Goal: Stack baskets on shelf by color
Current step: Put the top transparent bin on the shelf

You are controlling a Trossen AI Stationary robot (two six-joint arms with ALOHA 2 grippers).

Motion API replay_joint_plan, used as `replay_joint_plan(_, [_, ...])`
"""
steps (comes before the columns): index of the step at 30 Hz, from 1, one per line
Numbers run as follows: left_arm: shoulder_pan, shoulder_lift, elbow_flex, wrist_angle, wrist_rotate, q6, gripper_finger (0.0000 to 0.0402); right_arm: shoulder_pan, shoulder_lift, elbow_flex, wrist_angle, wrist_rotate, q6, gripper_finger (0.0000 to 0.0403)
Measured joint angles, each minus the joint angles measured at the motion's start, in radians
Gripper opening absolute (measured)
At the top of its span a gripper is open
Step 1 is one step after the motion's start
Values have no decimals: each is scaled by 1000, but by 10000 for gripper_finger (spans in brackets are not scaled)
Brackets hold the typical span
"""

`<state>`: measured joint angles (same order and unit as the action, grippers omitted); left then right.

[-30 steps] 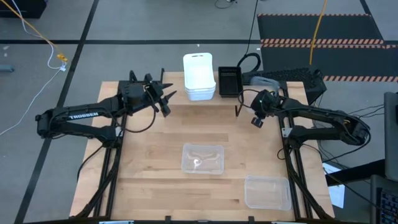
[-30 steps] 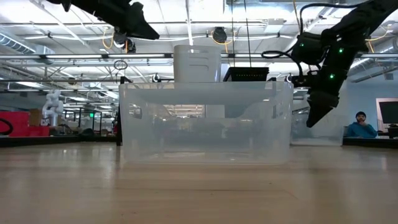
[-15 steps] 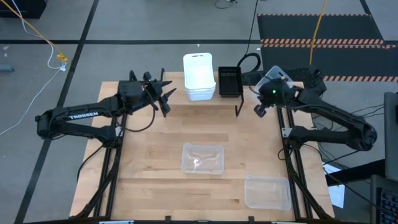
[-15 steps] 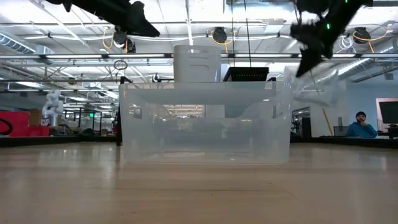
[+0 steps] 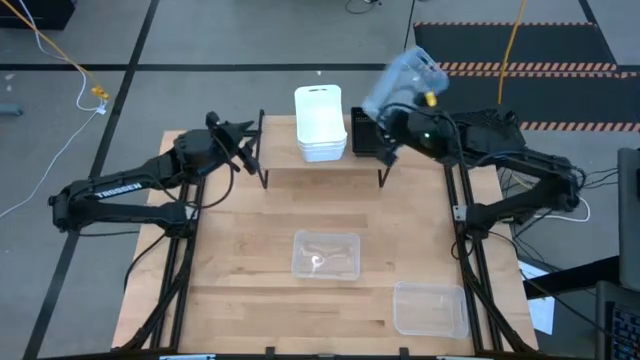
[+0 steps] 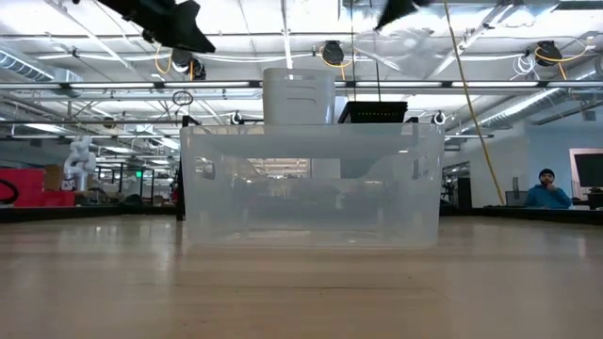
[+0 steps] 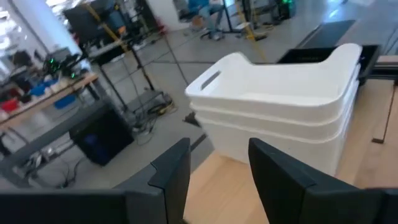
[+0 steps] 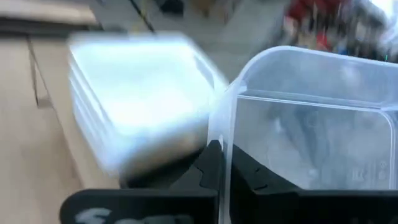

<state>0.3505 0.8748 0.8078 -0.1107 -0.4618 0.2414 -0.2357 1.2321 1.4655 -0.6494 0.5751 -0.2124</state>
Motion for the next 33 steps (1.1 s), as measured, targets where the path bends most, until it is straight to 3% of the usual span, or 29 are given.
replay_joint_plan(7, [33,-52,0,-82,-2,-57,166,85,147,101,375,-15,-318,0])
replay_joint_plan(15, [49,-51,0,-111,-2,-80,166,58,304,101,600,-504,-328,0])
replay_joint_plan(19, [49,-57,0,-112,-2,-93,166,60,399,101,717,-657,-352,0])
replay_joint_plan(33, [49,-70,0,-129,-141,-132,165,-38,605,101,939,-790,-257,0])
